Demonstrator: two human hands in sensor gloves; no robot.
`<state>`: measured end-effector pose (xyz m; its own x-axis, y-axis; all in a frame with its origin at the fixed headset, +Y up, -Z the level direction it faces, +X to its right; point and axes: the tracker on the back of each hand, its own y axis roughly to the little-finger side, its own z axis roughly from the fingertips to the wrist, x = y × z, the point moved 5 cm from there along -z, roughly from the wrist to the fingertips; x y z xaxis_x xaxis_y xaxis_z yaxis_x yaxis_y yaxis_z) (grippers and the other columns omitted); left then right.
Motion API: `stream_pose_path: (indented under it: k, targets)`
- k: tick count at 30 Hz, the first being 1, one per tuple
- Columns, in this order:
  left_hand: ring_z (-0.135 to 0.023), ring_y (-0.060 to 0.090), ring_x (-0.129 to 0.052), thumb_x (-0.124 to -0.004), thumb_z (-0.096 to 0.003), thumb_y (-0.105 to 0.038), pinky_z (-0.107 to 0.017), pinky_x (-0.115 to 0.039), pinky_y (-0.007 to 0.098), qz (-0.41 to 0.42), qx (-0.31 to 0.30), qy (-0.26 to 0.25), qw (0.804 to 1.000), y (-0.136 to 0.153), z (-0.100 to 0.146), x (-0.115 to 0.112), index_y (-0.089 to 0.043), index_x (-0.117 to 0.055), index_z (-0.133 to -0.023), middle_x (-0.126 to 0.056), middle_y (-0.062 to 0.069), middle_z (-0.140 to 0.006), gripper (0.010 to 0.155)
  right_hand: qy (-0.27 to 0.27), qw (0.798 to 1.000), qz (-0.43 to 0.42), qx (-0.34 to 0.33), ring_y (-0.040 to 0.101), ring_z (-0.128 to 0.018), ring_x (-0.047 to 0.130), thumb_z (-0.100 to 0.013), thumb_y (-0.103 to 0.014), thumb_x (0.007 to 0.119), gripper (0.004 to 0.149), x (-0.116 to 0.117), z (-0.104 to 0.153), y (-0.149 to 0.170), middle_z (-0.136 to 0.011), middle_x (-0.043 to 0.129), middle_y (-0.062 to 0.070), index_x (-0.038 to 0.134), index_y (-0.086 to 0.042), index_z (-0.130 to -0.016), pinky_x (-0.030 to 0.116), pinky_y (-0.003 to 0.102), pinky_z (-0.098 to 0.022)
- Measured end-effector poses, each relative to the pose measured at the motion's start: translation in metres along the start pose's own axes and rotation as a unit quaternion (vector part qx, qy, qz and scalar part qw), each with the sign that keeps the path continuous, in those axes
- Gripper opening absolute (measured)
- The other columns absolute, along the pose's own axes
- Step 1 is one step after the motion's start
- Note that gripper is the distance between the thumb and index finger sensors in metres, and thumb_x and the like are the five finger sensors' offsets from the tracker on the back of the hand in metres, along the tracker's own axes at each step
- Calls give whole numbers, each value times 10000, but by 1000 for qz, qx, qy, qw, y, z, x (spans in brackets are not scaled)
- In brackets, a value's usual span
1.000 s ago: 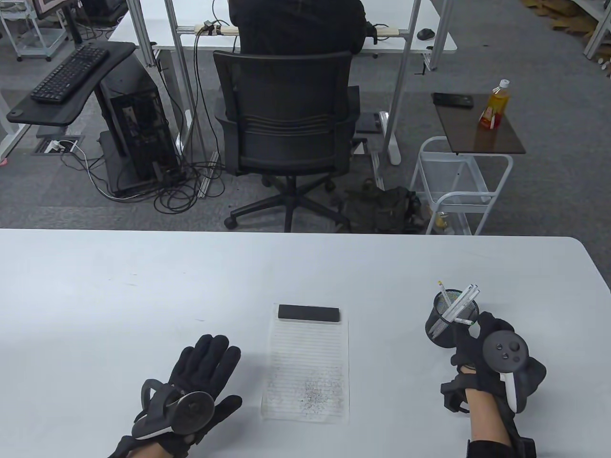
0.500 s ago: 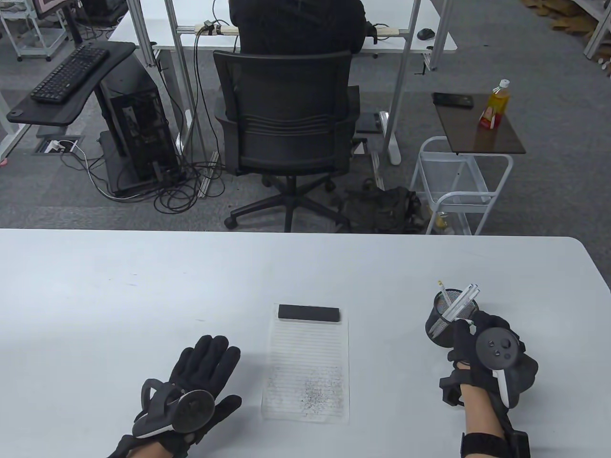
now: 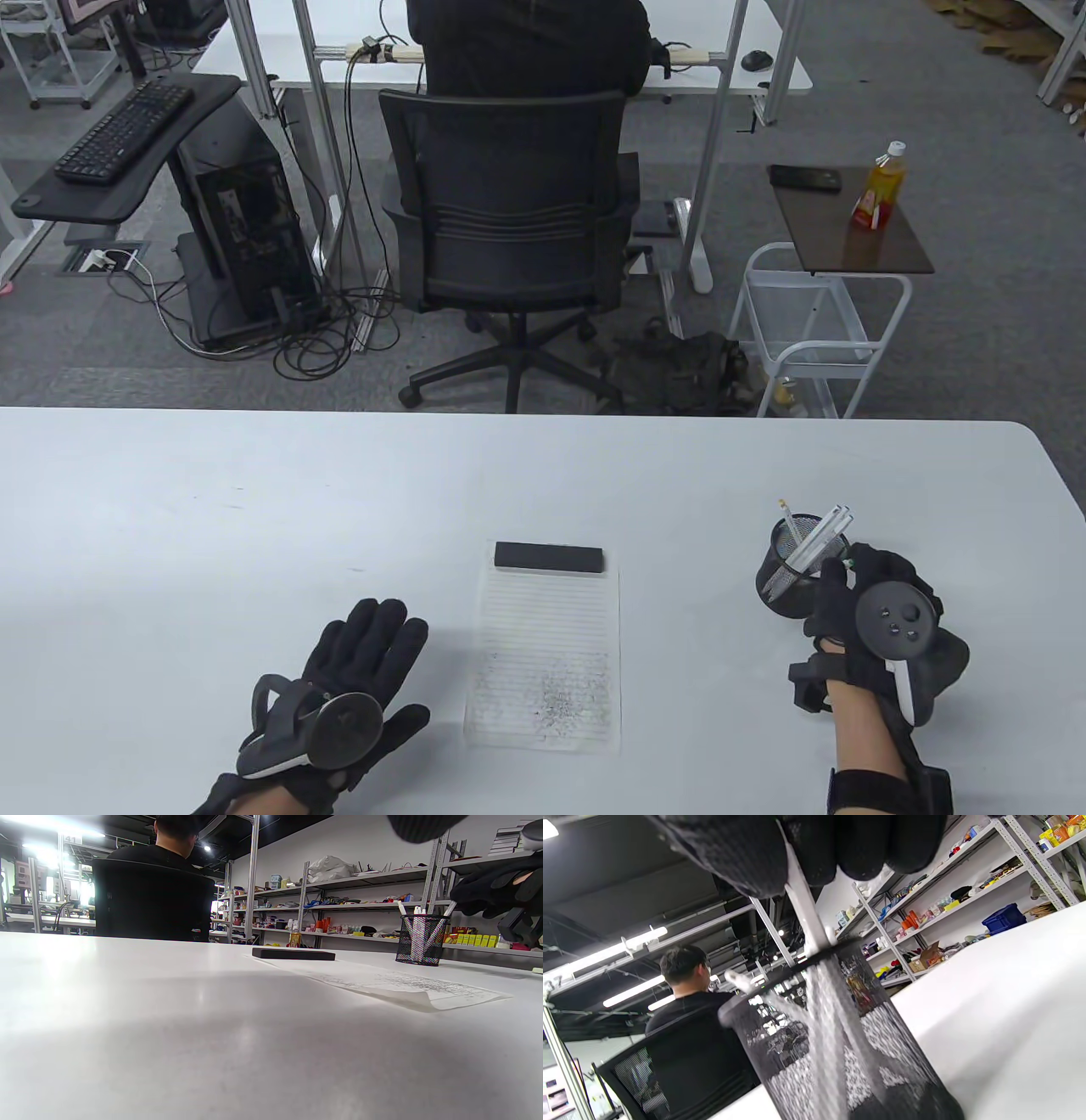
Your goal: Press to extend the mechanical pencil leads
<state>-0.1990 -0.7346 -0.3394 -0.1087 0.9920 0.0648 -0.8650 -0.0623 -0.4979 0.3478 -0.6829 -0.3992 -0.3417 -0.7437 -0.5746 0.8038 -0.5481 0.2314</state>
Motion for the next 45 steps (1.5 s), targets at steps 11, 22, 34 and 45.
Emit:
stream_pose_path:
  k: [11, 22, 34, 45]
  targets:
    - [-1115, 480, -366, -651, -449, -637, -764, -426, 649, -2, -2, -4, 1000, -1, 0, 0, -247, -287, -1145, -283, 125, -1201, 877, 86, 988, -112, -56, 487, -889, 791, -542, -368, 896, 439, -81, 3, -29, -937, 778, 168, 832, -109, -890, 555, 747, -673]
    - [-1116, 478, -363, -650, -449, -637, -765, -428, 648, -7, -3, -7, 1000, -3, 1, 1, -249, -287, -1144, -280, 124, -1201, 875, 9, 928, -345, -138, 510, -749, 982, -551, -300, 796, 424, -52, 38, -115, -841, 901, 228, 767, -124, -936, 755, 700, -594]
    - [-1116, 480, -362, -641, -451, -634, -763, -427, 650, 1, -2, -2, 1000, 0, 1, -1, -246, -284, -1145, -279, 128, -1201, 872, -309, 763, -565, -45, 582, -900, 740, -599, -347, 607, 430, 103, 88, -167, -951, 722, 193, 647, -342, -1028, 472, 887, -573]
    - [-1116, 479, -360, -640, -451, -634, -764, -427, 650, 5, -1, 0, 1000, 1, 1, -2, -248, -283, -1144, -277, 126, -1201, 870, -338, 656, -675, -1, 438, -609, 761, -590, -664, 563, 695, 152, 120, -152, -760, 767, 145, 705, -89, -953, 599, 739, -550]
